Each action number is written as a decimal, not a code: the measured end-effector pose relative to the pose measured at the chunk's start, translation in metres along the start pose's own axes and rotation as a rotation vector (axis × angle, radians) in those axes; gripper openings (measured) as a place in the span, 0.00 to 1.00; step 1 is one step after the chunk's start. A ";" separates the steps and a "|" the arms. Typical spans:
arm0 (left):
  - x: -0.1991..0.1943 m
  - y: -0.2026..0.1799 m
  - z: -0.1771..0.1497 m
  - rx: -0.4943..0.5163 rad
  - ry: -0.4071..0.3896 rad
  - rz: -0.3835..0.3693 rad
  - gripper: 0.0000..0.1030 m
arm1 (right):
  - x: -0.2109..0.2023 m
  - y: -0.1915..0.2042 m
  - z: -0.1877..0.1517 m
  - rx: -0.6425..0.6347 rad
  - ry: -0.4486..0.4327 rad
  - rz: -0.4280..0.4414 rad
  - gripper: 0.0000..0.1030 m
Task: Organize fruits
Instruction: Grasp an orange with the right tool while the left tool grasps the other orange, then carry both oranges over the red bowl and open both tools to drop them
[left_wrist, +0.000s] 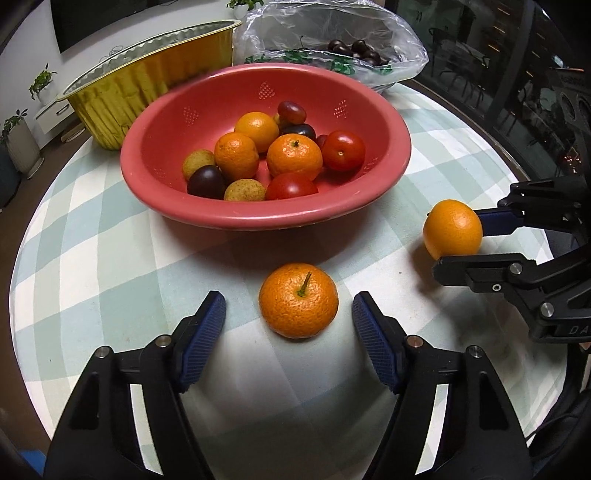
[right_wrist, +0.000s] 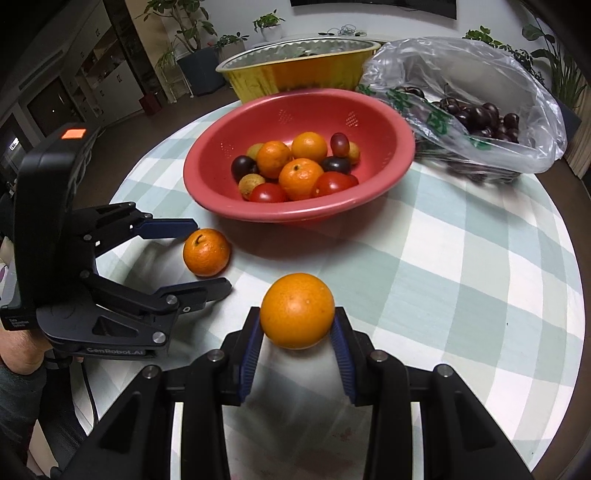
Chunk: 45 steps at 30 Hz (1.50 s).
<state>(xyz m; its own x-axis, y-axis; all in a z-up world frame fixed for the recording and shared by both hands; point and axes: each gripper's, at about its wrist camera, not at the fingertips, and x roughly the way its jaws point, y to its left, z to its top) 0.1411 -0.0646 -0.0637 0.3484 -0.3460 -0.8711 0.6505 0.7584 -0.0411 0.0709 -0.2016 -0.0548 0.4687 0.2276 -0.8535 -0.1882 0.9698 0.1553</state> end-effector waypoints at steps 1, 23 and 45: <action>0.000 0.000 0.000 -0.001 0.000 0.000 0.64 | 0.000 0.000 0.000 0.001 0.000 0.000 0.39; -0.017 -0.003 -0.004 0.009 -0.038 -0.025 0.34 | -0.003 0.007 0.001 -0.017 0.000 -0.003 0.39; -0.094 0.046 0.060 -0.025 -0.201 0.031 0.34 | -0.044 -0.019 0.052 -0.022 -0.087 -0.059 0.38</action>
<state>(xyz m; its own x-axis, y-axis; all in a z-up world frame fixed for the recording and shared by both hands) 0.1789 -0.0306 0.0453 0.4977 -0.4234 -0.7570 0.6212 0.7831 -0.0295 0.0982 -0.2259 0.0057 0.5523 0.1778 -0.8145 -0.1764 0.9798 0.0943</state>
